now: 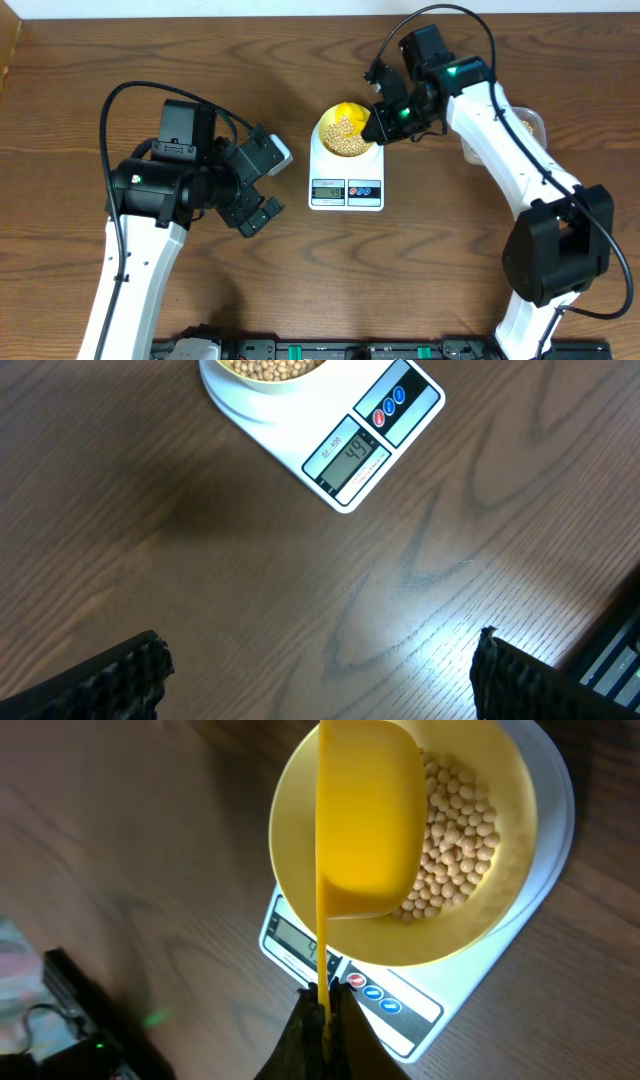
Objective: Scoop item into bowl and weigh 50g on scale
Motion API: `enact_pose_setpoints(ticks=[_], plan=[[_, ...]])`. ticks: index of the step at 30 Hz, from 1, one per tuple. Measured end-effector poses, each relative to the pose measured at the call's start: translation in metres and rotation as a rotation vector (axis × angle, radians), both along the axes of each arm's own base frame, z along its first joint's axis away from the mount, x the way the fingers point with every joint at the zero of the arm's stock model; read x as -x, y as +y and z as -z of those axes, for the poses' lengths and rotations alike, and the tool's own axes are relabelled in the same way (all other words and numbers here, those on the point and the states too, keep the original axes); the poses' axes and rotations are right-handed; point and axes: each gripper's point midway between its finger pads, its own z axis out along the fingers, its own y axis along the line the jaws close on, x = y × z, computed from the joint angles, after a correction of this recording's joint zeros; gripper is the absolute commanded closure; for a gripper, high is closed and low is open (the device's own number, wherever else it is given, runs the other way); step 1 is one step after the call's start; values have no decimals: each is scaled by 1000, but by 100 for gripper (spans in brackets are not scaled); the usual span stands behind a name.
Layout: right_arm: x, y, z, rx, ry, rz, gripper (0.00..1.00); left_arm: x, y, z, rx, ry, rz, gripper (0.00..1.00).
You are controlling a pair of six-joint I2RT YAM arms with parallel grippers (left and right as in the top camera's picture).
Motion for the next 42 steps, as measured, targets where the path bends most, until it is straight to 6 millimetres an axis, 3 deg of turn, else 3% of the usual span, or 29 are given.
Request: enact_pose_setpoints(ticks=[11, 27, 34, 38, 42], plan=[[-5, 0, -7, -63, 2, 4, 99, 0, 0, 0, 0, 0, 0, 2], [-2, -7, -2, -20, 3, -3, 99, 0, 0, 0, 0, 0, 0, 2], [-2, 2, -13, -118, 10, -25, 99, 0, 0, 0, 0, 0, 0, 2], [-10, -7, -21, -181, 12, -1, 99, 0, 0, 0, 0, 0, 0, 2], [-23, -34, -27, -235, 19, 61, 99, 0, 0, 0, 0, 0, 0, 2]])
